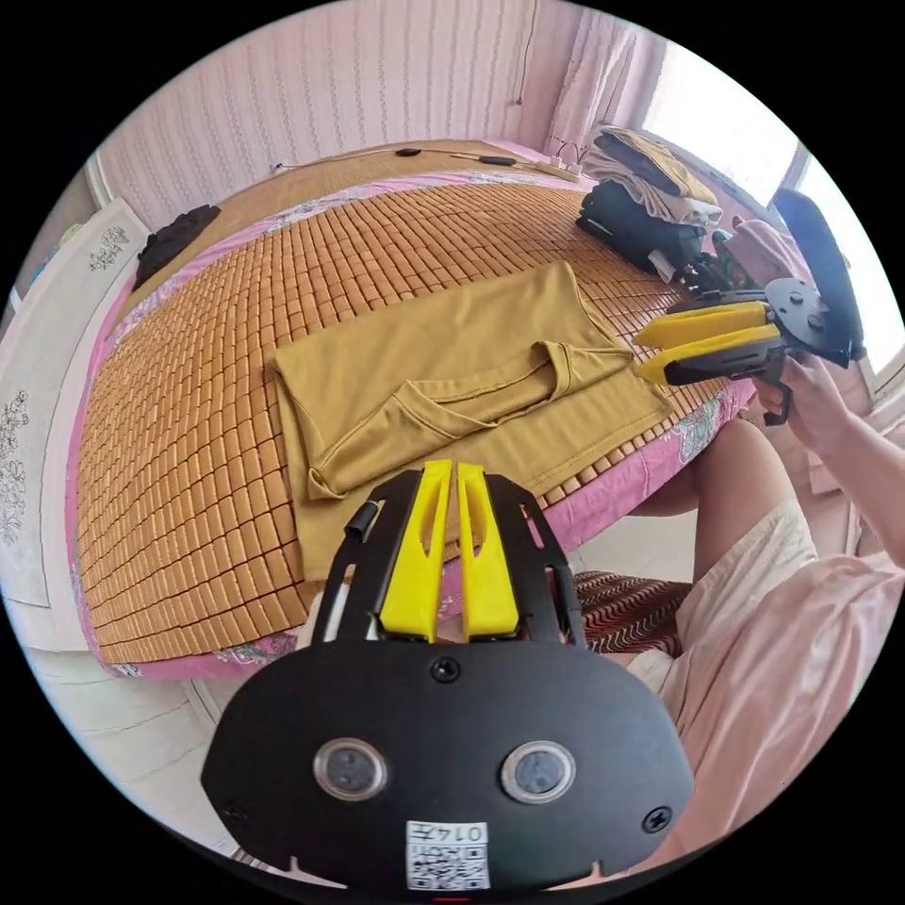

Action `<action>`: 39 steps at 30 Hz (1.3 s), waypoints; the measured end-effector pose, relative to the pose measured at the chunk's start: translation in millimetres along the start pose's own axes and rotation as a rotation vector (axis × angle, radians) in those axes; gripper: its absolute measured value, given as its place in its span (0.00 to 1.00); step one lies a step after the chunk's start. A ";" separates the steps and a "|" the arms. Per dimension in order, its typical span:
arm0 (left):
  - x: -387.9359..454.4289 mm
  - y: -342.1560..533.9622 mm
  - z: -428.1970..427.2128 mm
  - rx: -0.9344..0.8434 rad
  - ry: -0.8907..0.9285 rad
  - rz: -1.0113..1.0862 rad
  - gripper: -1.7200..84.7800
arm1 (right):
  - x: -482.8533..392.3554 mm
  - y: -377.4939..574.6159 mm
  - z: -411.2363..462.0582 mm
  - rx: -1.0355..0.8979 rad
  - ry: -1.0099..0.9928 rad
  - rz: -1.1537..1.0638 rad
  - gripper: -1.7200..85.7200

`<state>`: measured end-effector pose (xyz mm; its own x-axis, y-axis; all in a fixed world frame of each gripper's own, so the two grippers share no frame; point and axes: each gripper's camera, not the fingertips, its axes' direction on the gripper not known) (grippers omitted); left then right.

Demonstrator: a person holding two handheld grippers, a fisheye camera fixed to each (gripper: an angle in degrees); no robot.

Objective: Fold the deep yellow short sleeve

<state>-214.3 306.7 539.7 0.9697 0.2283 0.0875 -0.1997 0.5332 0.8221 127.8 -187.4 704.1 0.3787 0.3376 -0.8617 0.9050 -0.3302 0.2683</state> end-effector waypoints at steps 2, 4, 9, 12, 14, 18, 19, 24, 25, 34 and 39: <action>-7.8 -12.8 9.8 -0.011 0.040 -0.012 0.03 | 9.6 -26.7 -0.2 -0.023 0.010 0.015 0.13; -14.9 -27.1 18.0 -0.021 0.052 -0.014 0.05 | 16.9 -46.0 1.9 -0.047 0.025 0.035 0.14; -32.6 -68.4 43.7 -0.062 0.052 -0.050 0.07 | 33.8 -87.6 16.0 -0.131 -0.004 0.117 0.14; -36.3 -81.2 68.0 -0.138 0.057 -0.064 0.06 | 40.9 -103.1 27.6 -0.203 -0.013 0.163 0.12; -35.3 -82.7 84.5 -0.205 0.034 -0.064 0.04 | 42.5 -110.2 22.3 -0.217 -0.012 0.182 0.08; -34.1 -77.8 82.3 -0.158 0.049 -0.058 0.02 | 37.9 -111.4 -5.5 -0.175 0.007 0.155 0.03; -32.7 -76.0 80.6 -0.154 0.038 -0.050 0.02 | 35.8 -109.0 -17.9 -0.152 -0.008 0.146 0.02; -10.5 -30.1 41.3 -0.035 0.018 0.031 0.01 | 11.2 -89.9 -75.4 -0.067 -0.080 0.055 0.02; -8.4 -22.2 37.5 -0.025 0.026 0.028 0.01 | 1.8 -83.0 -84.9 -0.068 -0.091 0.026 0.02; -0.9 43.1 36.8 -0.048 0.061 -0.108 0.01 | -36.4 -92.3 -112.8 -0.159 -0.041 -0.106 0.09; 7.9 8.0 48.4 -0.012 0.084 -0.095 0.01 | -32.8 -149.7 -129.1 -0.125 -0.018 -0.077 0.09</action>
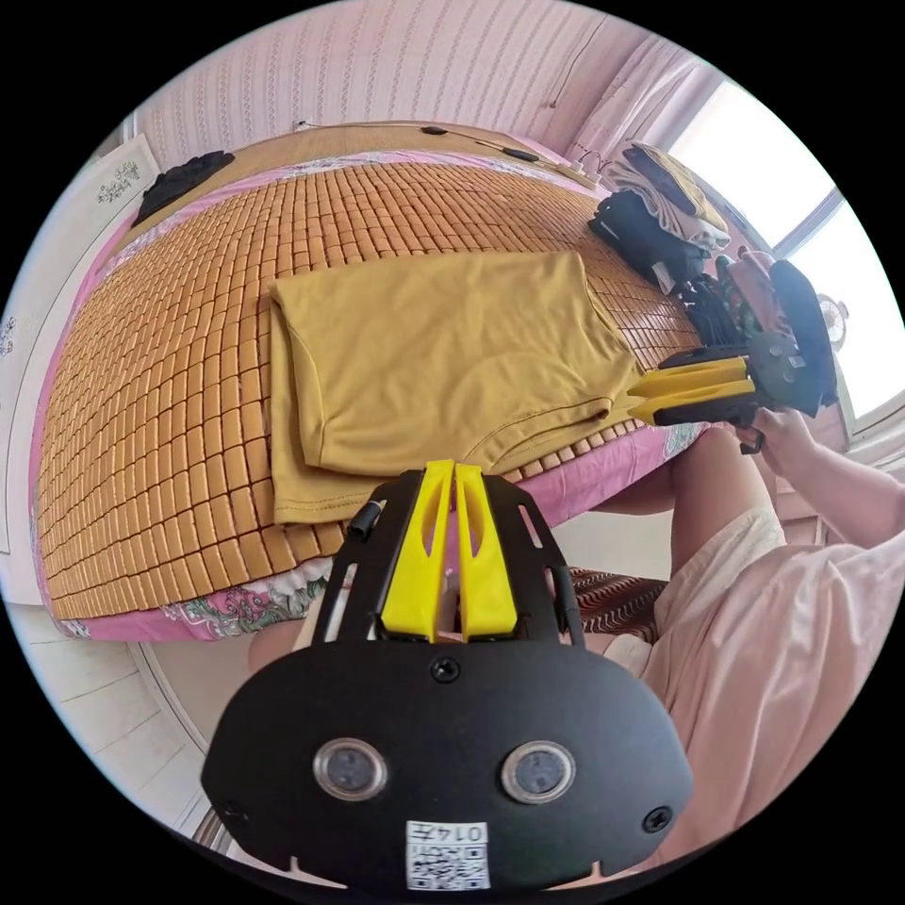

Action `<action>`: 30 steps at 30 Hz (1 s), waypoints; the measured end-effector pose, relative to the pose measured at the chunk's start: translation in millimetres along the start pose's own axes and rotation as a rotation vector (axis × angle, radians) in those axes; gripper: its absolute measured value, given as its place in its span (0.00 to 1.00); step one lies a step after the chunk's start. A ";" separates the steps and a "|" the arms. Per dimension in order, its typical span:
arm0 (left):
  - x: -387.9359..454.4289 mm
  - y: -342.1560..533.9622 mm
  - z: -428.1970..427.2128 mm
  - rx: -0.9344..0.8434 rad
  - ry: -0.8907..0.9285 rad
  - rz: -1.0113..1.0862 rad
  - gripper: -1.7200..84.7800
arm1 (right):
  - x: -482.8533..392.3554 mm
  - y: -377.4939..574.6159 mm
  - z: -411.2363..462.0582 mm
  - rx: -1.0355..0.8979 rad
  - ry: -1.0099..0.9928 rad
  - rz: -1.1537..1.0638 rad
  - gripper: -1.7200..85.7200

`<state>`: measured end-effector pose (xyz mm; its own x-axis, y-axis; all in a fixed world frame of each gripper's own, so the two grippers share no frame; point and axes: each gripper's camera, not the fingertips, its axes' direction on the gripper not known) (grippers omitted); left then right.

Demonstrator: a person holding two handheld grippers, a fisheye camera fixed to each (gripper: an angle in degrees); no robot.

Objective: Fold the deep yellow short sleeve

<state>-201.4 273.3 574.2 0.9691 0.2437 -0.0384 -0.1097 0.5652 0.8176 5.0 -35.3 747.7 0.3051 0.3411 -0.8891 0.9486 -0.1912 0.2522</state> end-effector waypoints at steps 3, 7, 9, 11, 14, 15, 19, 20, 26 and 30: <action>12.2 -17.8 27.8 -0.080 0.004 0.035 0.01 | 3.6 -30.5 8.0 -0.067 0.036 0.028 0.07; 21.5 -16.4 48.7 -0.123 -0.044 0.085 0.01 | 6.7 -51.9 14.0 -0.141 0.031 0.027 0.04; 19.3 -14.1 50.5 -0.120 -0.024 0.072 0.01 | 10.8 -61.2 7.4 -0.138 0.017 0.043 0.03; 17.2 -13.2 49.8 -0.123 -0.007 0.058 0.01 | 17.9 -75.8 -2.4 -0.162 -0.024 0.037 0.02; 19.7 -9.1 36.2 -0.083 -0.042 0.062 0.01 | 22.9 -89.7 -30.7 -0.165 -0.048 0.005 0.01; 22.6 -6.8 29.8 -0.059 -0.066 0.074 0.01 | 22.8 -91.9 -37.8 -0.162 -0.047 -0.012 0.01; 35.3 -8.2 24.5 -0.048 -0.125 0.110 0.01 | 26.4 -125.7 -72.8 -0.164 -0.028 -0.139 0.01; 41.7 -11.1 22.6 -0.031 -0.128 0.127 0.01 | 30.5 -145.9 -78.5 -0.159 -0.016 -0.162 0.01; 72.6 -37.9 52.7 -0.015 -0.005 0.188 0.01 | 62.0 -284.5 -61.3 -0.156 0.097 -0.152 0.01; 88.9 -44.0 83.8 -0.072 -0.015 0.216 0.01 | 74.4 -345.4 -26.1 -0.215 0.122 -0.123 0.01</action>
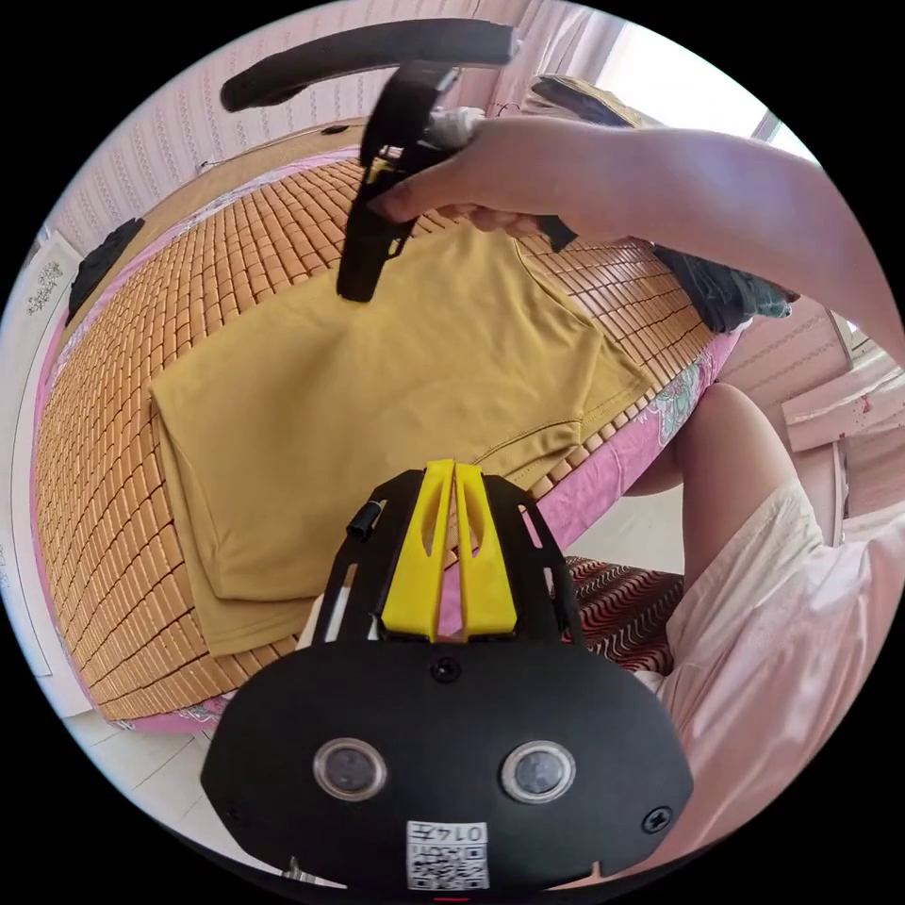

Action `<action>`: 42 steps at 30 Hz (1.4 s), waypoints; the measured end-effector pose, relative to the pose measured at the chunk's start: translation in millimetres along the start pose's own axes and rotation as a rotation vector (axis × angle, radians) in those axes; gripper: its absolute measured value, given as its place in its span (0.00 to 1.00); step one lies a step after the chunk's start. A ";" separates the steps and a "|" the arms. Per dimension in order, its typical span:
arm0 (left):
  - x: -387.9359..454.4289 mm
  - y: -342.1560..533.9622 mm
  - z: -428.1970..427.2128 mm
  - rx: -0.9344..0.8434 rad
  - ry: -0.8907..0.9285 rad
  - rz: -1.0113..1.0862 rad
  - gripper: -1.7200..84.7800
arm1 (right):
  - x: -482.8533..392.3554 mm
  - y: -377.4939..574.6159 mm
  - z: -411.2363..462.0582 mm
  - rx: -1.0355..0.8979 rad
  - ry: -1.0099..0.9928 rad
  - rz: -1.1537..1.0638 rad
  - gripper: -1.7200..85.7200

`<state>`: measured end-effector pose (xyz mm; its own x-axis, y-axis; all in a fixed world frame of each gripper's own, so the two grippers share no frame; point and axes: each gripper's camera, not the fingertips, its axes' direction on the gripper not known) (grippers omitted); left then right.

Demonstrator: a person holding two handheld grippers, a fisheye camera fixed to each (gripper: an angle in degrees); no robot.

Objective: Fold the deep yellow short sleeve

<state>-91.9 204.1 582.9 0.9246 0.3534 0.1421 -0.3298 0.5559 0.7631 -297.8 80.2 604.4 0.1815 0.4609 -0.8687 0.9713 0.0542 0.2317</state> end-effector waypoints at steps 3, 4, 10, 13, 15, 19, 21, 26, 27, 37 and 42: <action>4.1 4.3 12.3 -0.001 0.042 0.014 0.01 | 10.5 -22.0 14.4 -0.040 -0.035 0.014 0.01; 4.2 5.6 12.7 0.009 0.045 0.012 0.01 | 15.6 -30.2 14.0 -0.076 -0.063 0.010 0.01; 15.9 7.6 18.6 0.012 0.018 0.055 0.01 | 46.5 -67.7 10.7 -0.097 -0.066 0.024 0.01; 26.9 8.4 21.4 0.006 -0.024 0.087 0.01 | 51.1 -77.7 39.6 -0.125 -0.073 0.052 0.02; 30.5 10.0 23.5 0.009 -0.025 0.087 0.01 | 50.3 -84.4 48.2 -0.181 -0.071 0.037 0.01; 32.3 15.7 26.4 0.036 -0.003 0.080 0.01 | 58.4 -89.0 63.3 -0.172 -0.026 0.068 0.01; 33.8 17.9 28.1 0.042 0.010 0.068 0.01 | 66.7 -83.7 83.8 -0.167 -0.095 0.122 0.02; 45.4 21.9 28.7 0.051 -0.043 0.105 0.01 | 78.0 -17.3 99.1 0.034 -0.180 0.241 0.02; 50.4 25.0 27.9 0.061 -0.063 0.121 0.01 | 78.7 -0.7 97.5 0.075 -0.199 0.260 0.02; 107.5 34.1 16.3 0.189 0.069 0.284 0.13 | 21.8 328.8 233.6 0.106 -0.366 0.580 0.14; 138.6 5.2 23.7 0.172 0.091 0.297 0.20 | 3.9 375.4 307.5 0.187 -0.467 0.710 0.11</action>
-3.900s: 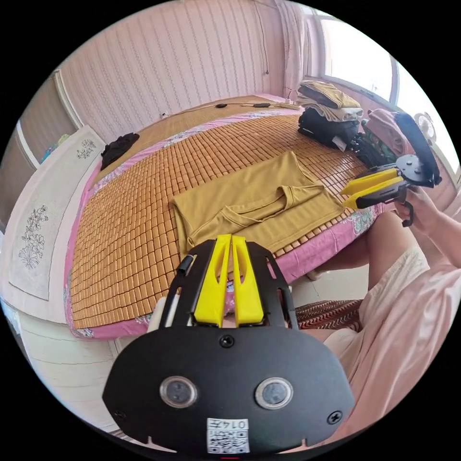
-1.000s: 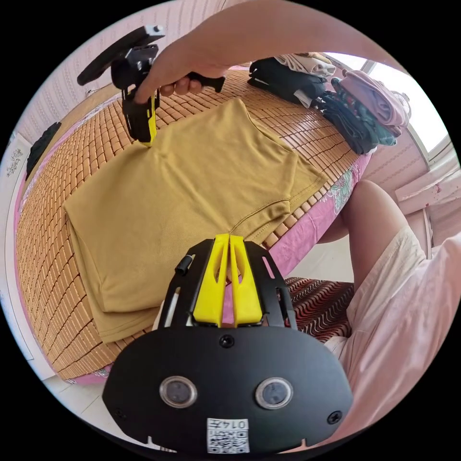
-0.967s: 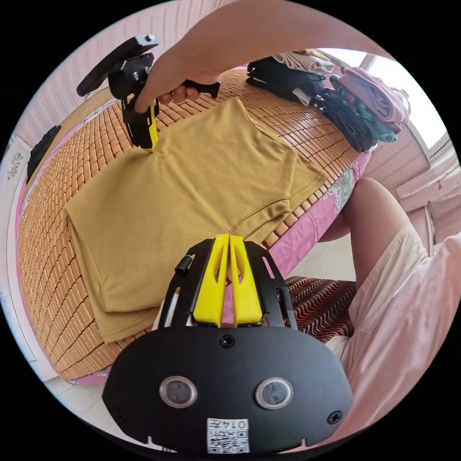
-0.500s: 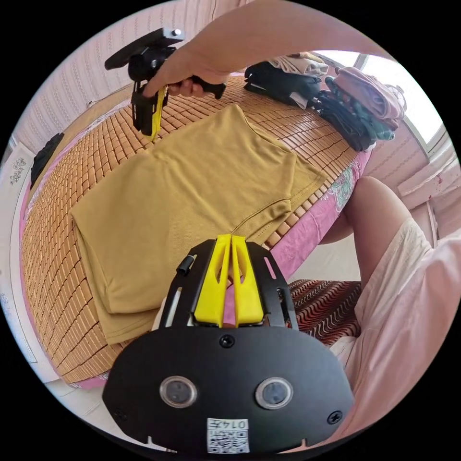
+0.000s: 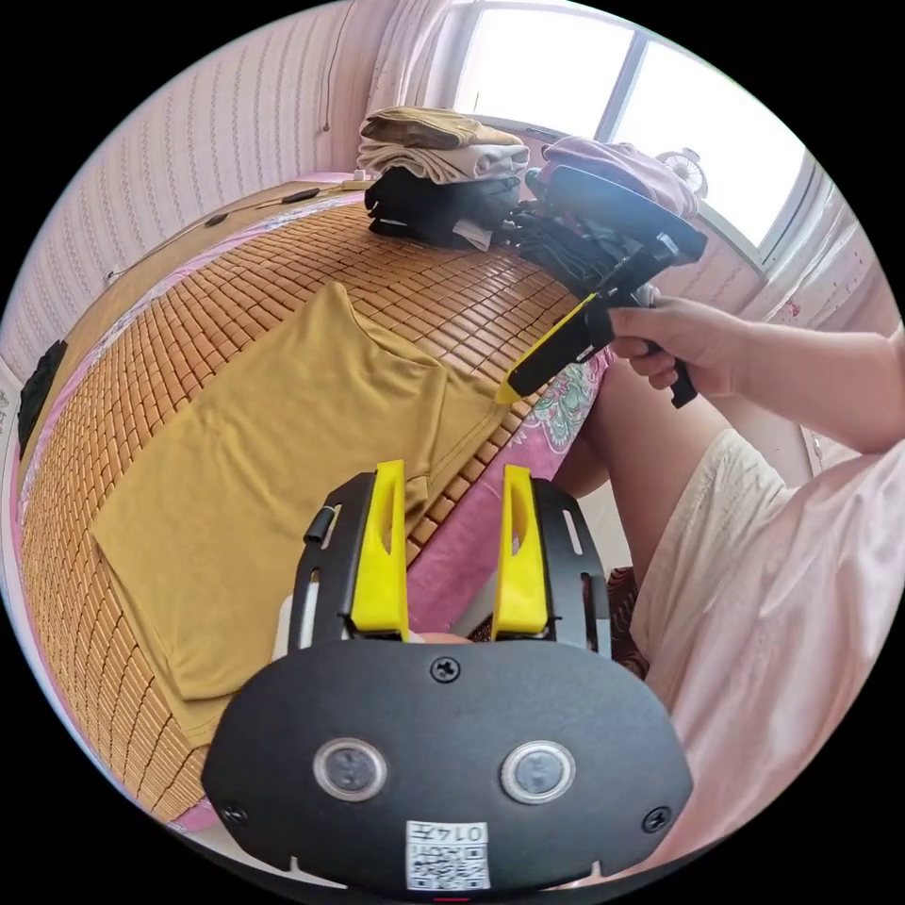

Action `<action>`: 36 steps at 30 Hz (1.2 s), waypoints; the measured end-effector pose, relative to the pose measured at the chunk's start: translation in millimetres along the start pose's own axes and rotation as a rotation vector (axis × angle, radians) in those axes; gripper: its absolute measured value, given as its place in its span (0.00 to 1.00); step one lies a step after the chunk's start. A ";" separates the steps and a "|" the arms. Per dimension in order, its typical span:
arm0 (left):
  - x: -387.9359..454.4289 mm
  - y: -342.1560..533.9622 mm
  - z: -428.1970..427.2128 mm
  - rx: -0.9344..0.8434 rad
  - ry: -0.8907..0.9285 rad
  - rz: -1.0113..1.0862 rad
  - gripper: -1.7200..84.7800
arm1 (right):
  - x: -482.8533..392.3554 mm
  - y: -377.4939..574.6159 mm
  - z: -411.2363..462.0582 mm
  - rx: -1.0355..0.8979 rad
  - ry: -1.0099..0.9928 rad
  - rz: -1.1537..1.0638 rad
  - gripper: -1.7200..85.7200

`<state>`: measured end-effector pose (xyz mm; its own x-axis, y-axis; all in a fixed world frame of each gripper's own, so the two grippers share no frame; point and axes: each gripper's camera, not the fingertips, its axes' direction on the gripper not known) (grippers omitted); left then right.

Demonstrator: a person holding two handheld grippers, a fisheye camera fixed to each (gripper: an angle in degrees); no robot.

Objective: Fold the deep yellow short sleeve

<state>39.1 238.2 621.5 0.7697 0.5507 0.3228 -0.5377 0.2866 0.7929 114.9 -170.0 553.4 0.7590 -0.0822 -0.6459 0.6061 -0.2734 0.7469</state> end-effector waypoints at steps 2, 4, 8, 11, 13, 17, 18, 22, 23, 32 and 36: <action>4.9 -12.1 9.5 -0.024 -0.001 0.010 0.22 | 18.5 10.5 28.2 0.011 -0.006 0.013 0.06; 9.1 -23.9 19.3 -0.056 0.017 0.022 0.23 | 30.6 19.8 40.7 0.031 -0.063 0.001 0.05; 27.4 -46.7 38.2 -0.088 -0.017 0.112 0.25 | 59.1 51.3 53.3 0.129 -0.226 0.002 0.03; 35.7 -56.4 53.8 -0.148 -0.022 0.129 0.24 | 78.3 75.8 64.6 0.178 -0.332 0.000 0.03; 39.8 -58.3 56.0 -0.161 -0.047 0.116 0.20 | 85.2 88.7 77.1 0.169 -0.380 -0.019 0.03; 58.7 -41.8 49.1 -0.156 -0.060 0.163 0.05 | 95.1 121.4 107.9 0.140 -0.424 -0.067 0.04; 67.5 -33.3 46.2 -0.152 -0.054 0.195 0.03 | 98.0 126.1 111.7 0.142 -0.416 -0.066 0.04; 89.6 -9.8 40.4 -0.169 -0.071 0.257 0.01 | 139.5 146.3 134.4 0.219 -0.280 0.054 0.10; 93.6 -3.2 38.4 -0.171 -0.073 0.263 0.01 | 153.6 145.9 140.2 0.250 -0.251 0.100 0.12; 92.6 30.8 10.5 -0.157 -0.098 0.272 0.01 | 210.5 90.4 197.7 0.411 -0.350 0.234 0.16; 82.7 44.1 -4.5 -0.139 -0.095 0.266 0.01 | 215.1 71.5 223.4 0.342 -0.351 0.230 0.08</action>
<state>77.5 299.9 680.9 0.6212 0.5469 0.5613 -0.7611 0.2504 0.5984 268.3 -421.3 432.7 0.7025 -0.4757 -0.5293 0.2772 -0.5021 0.8192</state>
